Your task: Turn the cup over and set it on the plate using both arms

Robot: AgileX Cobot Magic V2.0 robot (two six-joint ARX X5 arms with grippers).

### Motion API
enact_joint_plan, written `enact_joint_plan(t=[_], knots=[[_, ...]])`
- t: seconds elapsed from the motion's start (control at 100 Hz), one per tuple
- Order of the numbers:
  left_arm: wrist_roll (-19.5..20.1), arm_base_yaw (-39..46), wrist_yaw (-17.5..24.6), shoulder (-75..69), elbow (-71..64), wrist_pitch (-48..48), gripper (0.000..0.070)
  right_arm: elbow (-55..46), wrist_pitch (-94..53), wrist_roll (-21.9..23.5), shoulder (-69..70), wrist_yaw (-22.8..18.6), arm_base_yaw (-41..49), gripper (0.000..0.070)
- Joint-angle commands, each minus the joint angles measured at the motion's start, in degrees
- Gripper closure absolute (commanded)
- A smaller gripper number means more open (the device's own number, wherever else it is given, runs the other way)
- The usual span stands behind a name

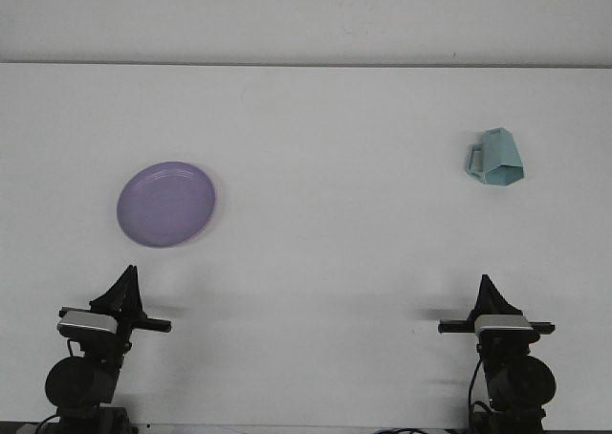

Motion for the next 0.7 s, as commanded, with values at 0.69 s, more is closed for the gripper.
enact_joint_plan(t=[0.69], knots=[[-9.4, 0.0, -0.2, -0.1, -1.1, 0.6, 0.0688, -0.1, 1.4, 11.4, -0.1, -3.5, 0.0, 0.07]])
